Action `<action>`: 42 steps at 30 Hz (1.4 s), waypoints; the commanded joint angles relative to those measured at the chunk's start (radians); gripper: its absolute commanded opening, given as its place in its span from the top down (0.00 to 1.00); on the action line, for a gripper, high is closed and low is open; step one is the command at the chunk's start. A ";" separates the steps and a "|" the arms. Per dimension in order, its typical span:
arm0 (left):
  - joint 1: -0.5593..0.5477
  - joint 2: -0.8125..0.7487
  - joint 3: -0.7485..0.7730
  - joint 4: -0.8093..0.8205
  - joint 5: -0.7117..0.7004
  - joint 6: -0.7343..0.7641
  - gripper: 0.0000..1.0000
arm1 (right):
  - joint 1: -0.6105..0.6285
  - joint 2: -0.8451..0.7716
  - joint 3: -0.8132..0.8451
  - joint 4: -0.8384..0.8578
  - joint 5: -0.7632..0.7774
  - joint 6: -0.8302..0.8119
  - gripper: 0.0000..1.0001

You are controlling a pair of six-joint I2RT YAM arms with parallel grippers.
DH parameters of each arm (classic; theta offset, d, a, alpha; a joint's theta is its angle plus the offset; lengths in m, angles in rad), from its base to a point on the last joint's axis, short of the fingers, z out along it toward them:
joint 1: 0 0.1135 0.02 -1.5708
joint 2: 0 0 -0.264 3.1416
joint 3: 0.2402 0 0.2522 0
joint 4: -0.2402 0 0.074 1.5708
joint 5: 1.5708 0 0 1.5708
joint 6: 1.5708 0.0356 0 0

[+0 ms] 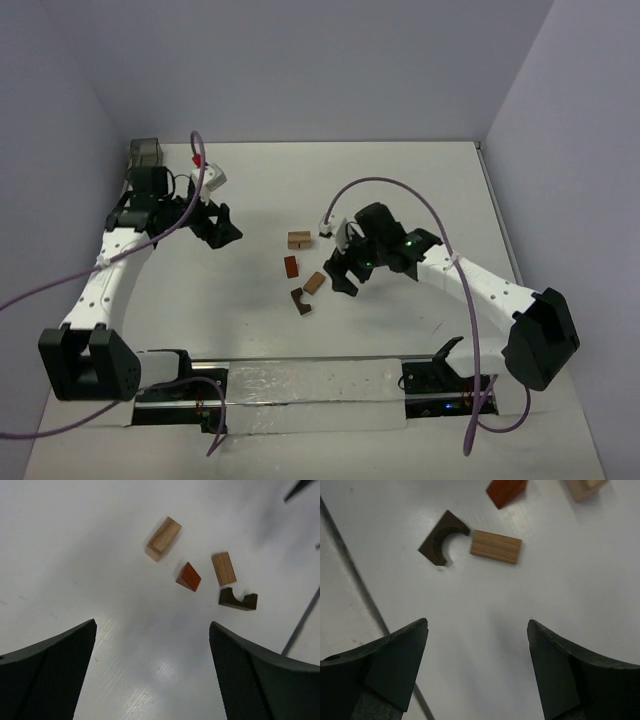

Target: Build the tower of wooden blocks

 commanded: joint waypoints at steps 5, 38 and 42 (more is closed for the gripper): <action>0.069 -0.278 -0.197 0.363 -0.221 -0.364 0.01 | 0.282 0.027 -0.007 0.131 0.254 0.289 0.29; 0.103 -0.352 -0.241 0.327 -0.329 -0.488 0.01 | 0.392 0.514 0.260 0.186 0.325 0.556 0.57; 0.103 -0.356 -0.244 0.311 -0.316 -0.470 0.01 | 0.391 0.533 0.258 0.185 0.321 0.559 0.58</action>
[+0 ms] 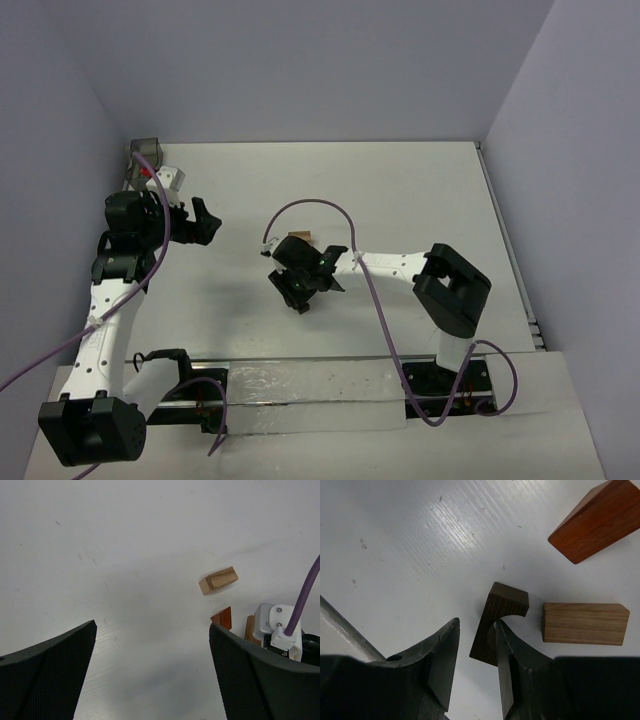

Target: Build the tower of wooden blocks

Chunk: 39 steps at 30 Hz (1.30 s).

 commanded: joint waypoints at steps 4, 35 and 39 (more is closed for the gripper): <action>0.006 -0.033 0.009 -0.009 0.016 0.065 0.01 | 0.002 0.035 0.027 0.021 -0.005 0.020 0.58; -0.120 -0.109 0.099 -0.667 0.529 1.135 0.22 | -0.355 -0.160 0.014 -0.213 -1.140 -0.174 1.00; -0.297 -0.084 0.115 -0.593 0.463 1.083 0.21 | -0.356 -0.126 0.051 -0.332 -1.241 -0.280 1.00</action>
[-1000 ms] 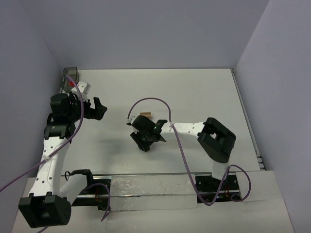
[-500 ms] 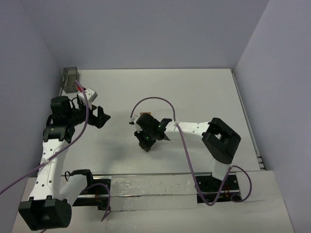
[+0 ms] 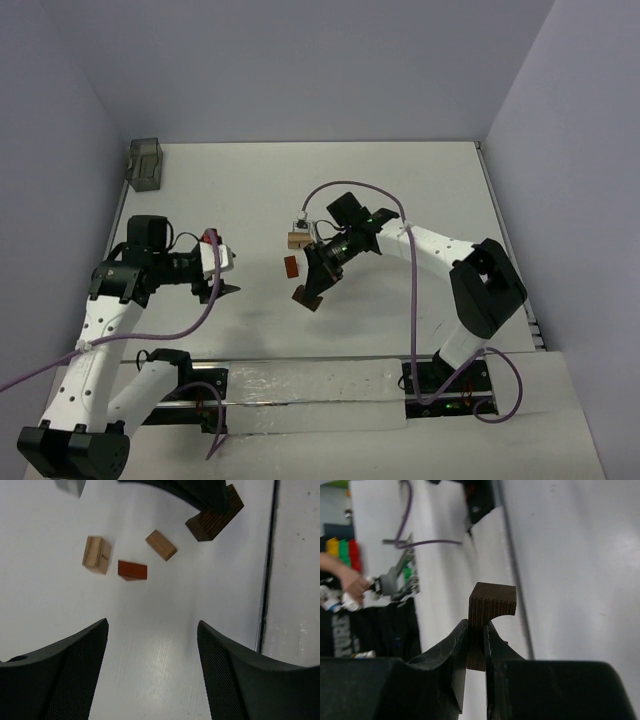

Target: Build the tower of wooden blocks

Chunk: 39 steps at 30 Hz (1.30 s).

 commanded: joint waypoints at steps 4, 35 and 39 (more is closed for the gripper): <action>-0.254 0.067 0.078 0.006 -0.026 0.082 0.20 | 0.003 0.069 0.132 -0.323 -0.325 -0.250 1.00; -0.774 0.336 0.247 0.089 -0.361 -0.242 0.35 | 0.003 0.261 0.255 -0.678 -0.519 -0.524 1.00; -0.805 0.340 0.241 0.104 -0.373 -0.248 0.39 | 0.003 0.259 0.245 -0.647 -0.536 -0.484 1.00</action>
